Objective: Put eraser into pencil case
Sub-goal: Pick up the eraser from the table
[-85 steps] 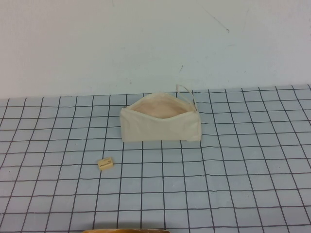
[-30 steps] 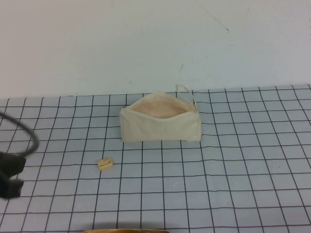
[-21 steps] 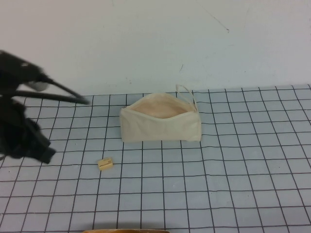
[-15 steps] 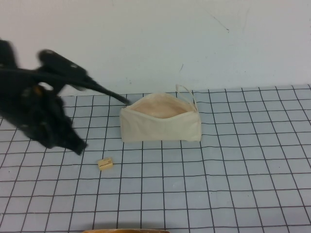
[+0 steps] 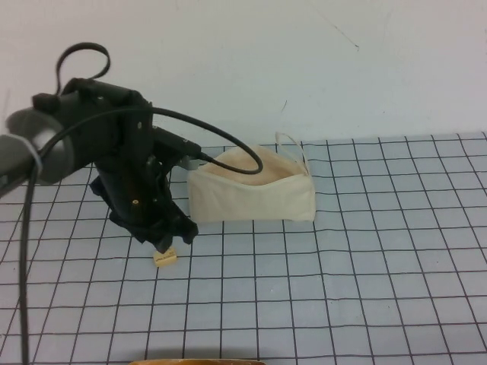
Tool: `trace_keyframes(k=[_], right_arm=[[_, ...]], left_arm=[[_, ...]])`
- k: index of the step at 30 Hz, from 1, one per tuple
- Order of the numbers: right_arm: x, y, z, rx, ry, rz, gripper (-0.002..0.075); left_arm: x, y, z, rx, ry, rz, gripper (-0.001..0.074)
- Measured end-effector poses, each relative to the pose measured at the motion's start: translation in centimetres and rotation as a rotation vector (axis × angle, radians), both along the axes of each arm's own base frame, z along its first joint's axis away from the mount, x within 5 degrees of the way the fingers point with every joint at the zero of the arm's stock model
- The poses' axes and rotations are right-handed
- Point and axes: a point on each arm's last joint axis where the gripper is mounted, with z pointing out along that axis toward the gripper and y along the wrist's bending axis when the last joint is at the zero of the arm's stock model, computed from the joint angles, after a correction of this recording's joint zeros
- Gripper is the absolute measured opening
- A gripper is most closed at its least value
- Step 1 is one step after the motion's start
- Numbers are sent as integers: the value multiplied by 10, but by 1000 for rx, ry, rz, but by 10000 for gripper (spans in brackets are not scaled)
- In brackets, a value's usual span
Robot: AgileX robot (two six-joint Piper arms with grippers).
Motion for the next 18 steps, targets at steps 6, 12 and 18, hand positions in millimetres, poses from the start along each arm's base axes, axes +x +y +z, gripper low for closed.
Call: trace_keyframes(k=[6,12,18], right_arm=[[0,0,0,0,0,0,-3],[0,0,0,0,0,0,-3],[0,0,0,0,0,0,-3]], left_arm=[[18,-7,-29,-31,13,157,484],[26,-9,-58,-26,53,229,525],[35,-1,-65,-77,47,345,526]])
